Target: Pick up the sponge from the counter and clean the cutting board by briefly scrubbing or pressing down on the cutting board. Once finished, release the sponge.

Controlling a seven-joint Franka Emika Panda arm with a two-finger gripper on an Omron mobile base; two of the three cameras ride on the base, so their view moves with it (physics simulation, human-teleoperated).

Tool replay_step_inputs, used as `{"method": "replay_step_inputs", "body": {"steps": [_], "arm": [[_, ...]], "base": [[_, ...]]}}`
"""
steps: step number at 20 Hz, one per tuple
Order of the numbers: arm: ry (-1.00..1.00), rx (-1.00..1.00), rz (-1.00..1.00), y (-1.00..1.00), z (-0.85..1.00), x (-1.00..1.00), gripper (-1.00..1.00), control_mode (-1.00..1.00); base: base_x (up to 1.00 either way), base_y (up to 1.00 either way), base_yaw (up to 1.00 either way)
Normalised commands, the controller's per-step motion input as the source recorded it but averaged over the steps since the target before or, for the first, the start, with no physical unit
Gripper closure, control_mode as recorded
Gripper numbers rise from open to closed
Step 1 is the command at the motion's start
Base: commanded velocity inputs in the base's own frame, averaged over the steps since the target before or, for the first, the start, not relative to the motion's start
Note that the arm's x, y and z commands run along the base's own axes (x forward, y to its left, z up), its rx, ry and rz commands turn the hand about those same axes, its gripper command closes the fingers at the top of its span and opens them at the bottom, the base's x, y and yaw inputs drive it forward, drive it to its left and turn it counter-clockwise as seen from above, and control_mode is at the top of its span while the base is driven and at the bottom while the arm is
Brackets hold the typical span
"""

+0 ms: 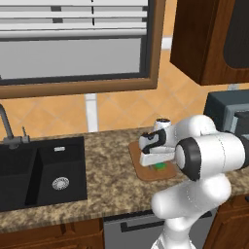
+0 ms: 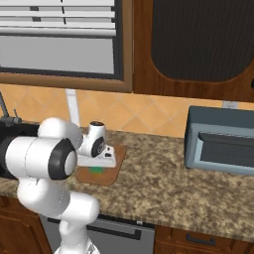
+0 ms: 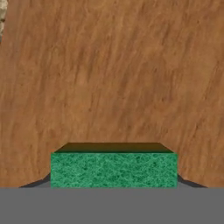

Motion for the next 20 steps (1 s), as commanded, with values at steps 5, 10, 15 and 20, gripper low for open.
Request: {"method": "replay_step_inputs", "body": {"steps": [5, 10, 15, 20], "arm": [[-0.44, 0.00, 0.00, 0.09, -0.44, -0.77, 1.00, -1.00], [-0.25, 0.03, 0.00, 0.37, -1.00, 0.01, 1.00, -1.00], [-0.30, 0.00, 0.00, 0.25, -1.00, -0.79, 1.00, -1.00], [-0.29, 0.01, 0.00, 0.01, -0.81, -0.85, 1.00, -1.00]], "base": [[0.00, 0.00, 0.00], [0.00, 0.00, 0.00], [0.00, 0.00, 0.00], [0.00, 0.00, 0.00]]}}
